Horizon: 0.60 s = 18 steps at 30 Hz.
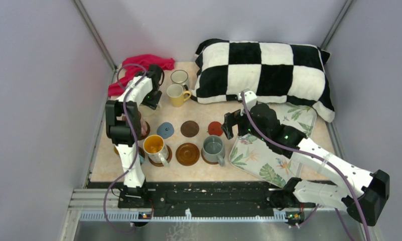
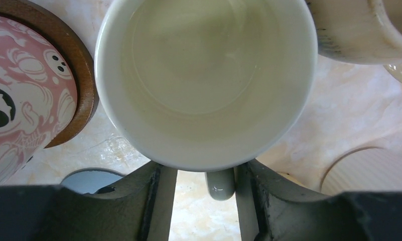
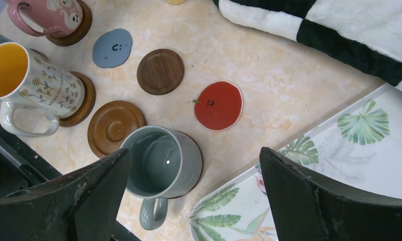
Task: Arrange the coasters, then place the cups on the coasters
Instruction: Pick up the cup at the center of the board.
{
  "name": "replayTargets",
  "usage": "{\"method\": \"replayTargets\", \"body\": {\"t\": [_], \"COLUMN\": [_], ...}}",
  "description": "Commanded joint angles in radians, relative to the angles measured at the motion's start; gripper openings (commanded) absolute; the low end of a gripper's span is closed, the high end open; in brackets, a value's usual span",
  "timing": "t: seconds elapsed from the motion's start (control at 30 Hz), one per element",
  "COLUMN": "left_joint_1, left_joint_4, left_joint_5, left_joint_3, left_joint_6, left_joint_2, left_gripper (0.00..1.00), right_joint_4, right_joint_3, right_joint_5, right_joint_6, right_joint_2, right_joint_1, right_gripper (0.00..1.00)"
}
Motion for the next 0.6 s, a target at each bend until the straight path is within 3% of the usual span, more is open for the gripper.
{"method": "replayTargets", "body": {"t": [0.0, 0.37, 0.57], "left_joint_1": [-0.004, -0.005, -0.005], "left_joint_4": [-0.023, 0.040, 0.070], "left_joint_5": [-0.009, -0.016, -0.011], "left_joint_3": [-0.029, -0.102, -0.138], "left_joint_6": [0.023, 0.088, 0.110], "left_joint_2": [-0.017, -0.041, -0.055], "left_gripper": [0.49, 0.49, 0.40], "right_joint_4": [0.044, 0.029, 0.021], "right_joint_3": [0.001, 0.008, 0.017], "right_joint_5": [0.000, 0.006, 0.012], "right_joint_6": [0.001, -0.001, -0.004], "right_joint_2": [-0.026, -0.045, -0.054], "right_joint_1": [-0.006, -0.007, -0.006], "right_gripper": [0.99, 0.99, 0.99]}}
